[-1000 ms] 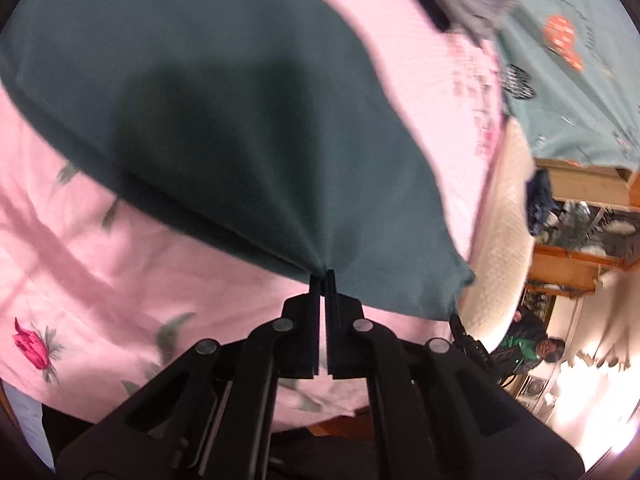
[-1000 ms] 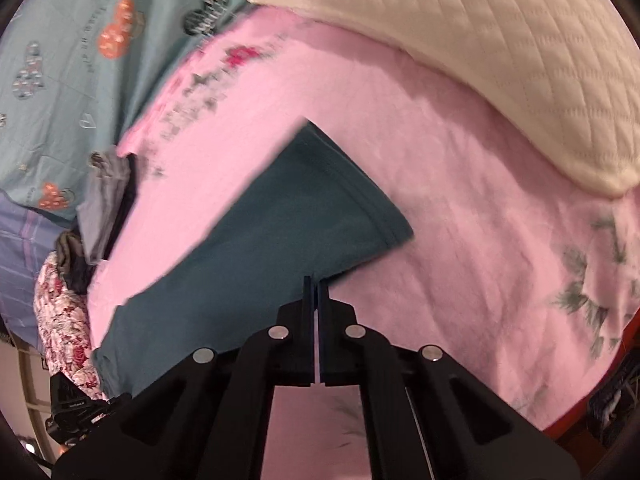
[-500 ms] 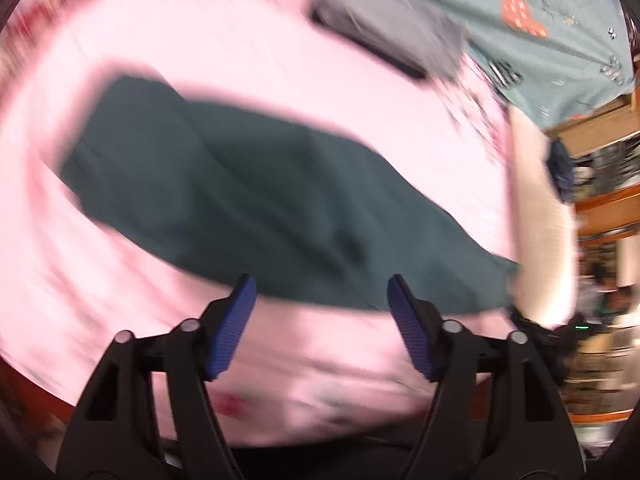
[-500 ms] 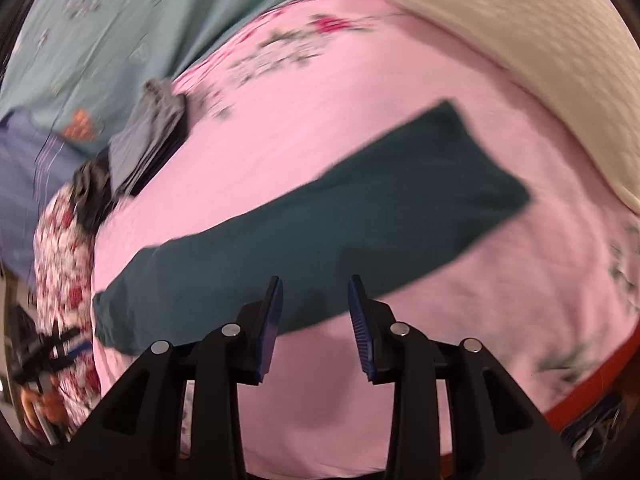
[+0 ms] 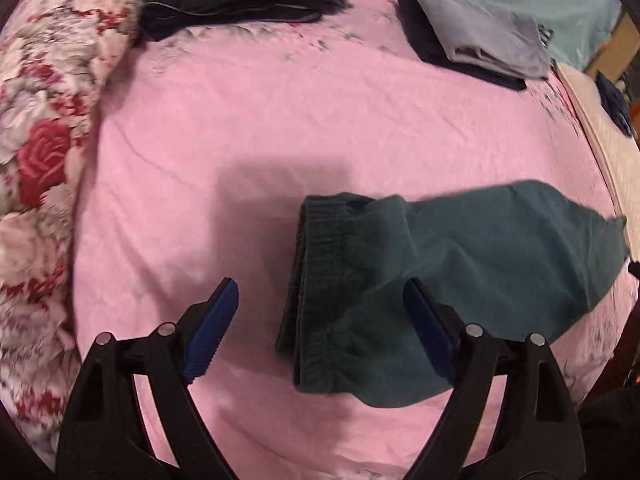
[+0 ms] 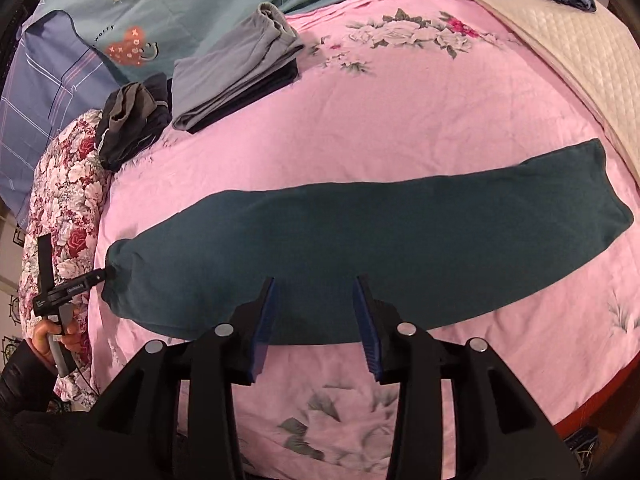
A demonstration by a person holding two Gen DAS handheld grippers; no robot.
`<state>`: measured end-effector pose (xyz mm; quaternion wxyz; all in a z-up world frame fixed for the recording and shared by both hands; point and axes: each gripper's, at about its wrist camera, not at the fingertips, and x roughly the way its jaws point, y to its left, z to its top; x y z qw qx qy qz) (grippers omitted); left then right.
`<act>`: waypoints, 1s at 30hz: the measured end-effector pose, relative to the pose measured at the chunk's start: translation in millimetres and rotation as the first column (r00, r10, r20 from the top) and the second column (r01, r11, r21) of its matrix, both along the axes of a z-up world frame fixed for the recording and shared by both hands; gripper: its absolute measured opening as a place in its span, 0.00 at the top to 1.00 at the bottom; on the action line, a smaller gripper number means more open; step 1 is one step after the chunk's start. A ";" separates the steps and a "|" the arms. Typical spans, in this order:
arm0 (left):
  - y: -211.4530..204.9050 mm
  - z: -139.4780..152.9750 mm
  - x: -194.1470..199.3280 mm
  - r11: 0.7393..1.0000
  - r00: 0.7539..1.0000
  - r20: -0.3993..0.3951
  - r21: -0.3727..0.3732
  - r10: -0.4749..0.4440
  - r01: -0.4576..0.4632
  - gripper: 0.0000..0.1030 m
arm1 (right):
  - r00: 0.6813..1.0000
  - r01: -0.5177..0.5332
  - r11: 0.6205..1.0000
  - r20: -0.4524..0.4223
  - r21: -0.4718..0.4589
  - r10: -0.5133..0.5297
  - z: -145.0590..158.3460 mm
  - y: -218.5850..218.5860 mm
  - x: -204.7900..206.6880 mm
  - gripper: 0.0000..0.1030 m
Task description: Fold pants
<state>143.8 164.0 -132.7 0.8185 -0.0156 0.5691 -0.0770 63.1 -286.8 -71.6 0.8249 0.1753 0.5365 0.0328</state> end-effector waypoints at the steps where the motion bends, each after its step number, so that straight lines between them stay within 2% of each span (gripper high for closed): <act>1: 1.3 -4.9 1.6 1.000 1.000 -0.009 -0.009 -0.015 0.015 0.17 | 0.999 0.040 0.999 0.024 -0.018 -0.040 1.6 -5.0 -3.6 0.62; 3: -0.2 -15.9 4.2 0.999 0.999 -0.026 -0.031 -0.027 0.026 0.17 | 0.975 0.216 0.976 0.046 -0.011 -0.216 2.6 -40.8 -12.9 0.62; 4: -2.8 -20.2 5.6 0.999 0.999 -0.035 -0.033 -0.028 0.027 0.17 | 0.949 0.311 0.950 0.052 0.018 -0.311 2.8 -64.5 -19.9 0.62; 5: -5.4 -24.9 5.3 0.999 0.999 -0.037 -0.029 -0.033 0.032 0.17 | 0.903 0.423 0.905 0.062 0.049 -0.426 3.1 -97.0 -30.9 0.61; 7: -11.7 -28.1 0.8 0.999 0.999 -0.005 0.012 -0.052 0.052 0.16 | 0.763 0.639 0.765 0.064 0.079 -0.644 0.2 -174.4 -57.7 0.61; 8: -15.5 -29.5 -1.0 0.998 0.998 0.004 0.035 -0.058 0.058 0.15 | 0.713 0.694 0.714 0.058 0.090 -0.699 -2.3 -200.9 -66.4 0.61; 9: -19.4 -31.7 -0.6 0.997 0.998 0.009 0.054 -0.057 0.057 0.15 | 0.672 0.733 0.672 0.046 0.105 -0.740 -7.0 -227.8 -72.8 0.61; 11: -23.7 -32.1 -1.3 0.996 0.999 0.008 0.076 -0.042 0.041 0.15 | 0.631 0.769 0.627 0.008 0.121 -0.776 -17.8 -264.1 -77.2 0.61; 13: -22.2 -26.9 -2.2 0.997 1.000 0.004 0.077 0.000 0.000 0.15 | 0.631 0.771 0.624 -0.021 0.124 -0.775 -28.0 -287.0 -72.5 0.61; 16: -18.1 -11.8 -7.1 0.992 0.996 0.036 0.095 0.077 -0.081 0.15 | 0.677 0.736 0.673 -0.060 0.071 -0.734 -41.8 -297.8 -55.8 0.61; 18: -15.5 -0.8 -10.9 0.987 0.991 0.050 0.101 0.122 -0.127 0.15 | 0.693 0.721 0.692 -0.082 0.044 -0.716 -49.9 -295.9 -48.5 0.61; 20: -14.3 11.3 -16.8 0.982 0.986 0.068 0.107 0.151 -0.157 0.16 | 0.727 0.685 0.728 -0.065 0.023 -0.683 -48.9 -290.7 -43.5 0.61; 23: -20.4 31.2 -26.4 0.978 0.980 0.103 0.099 0.173 -0.183 0.16 | 0.802 0.593 0.802 -0.042 -0.070 -0.596 -49.3 -275.2 -26.8 0.62; 25: -30.7 43.1 -31.8 0.979 0.977 0.126 0.089 0.171 -0.182 0.16 | 0.825 0.561 0.825 -0.041 -0.062 -0.564 -53.5 -270.9 -24.1 0.84; 27: -47.2 53.8 -35.4 0.982 0.976 0.148 0.080 0.158 -0.171 0.16 | 0.829 0.558 0.830 -0.043 -0.017 -0.558 -59.5 -273.6 -23.4 0.93; 30: -75.7 62.3 -37.8 0.989 0.980 0.161 0.067 0.119 -0.131 0.15 | 0.814 0.580 0.813 -0.033 0.050 -0.579 -58.3 -281.0 -26.8 0.95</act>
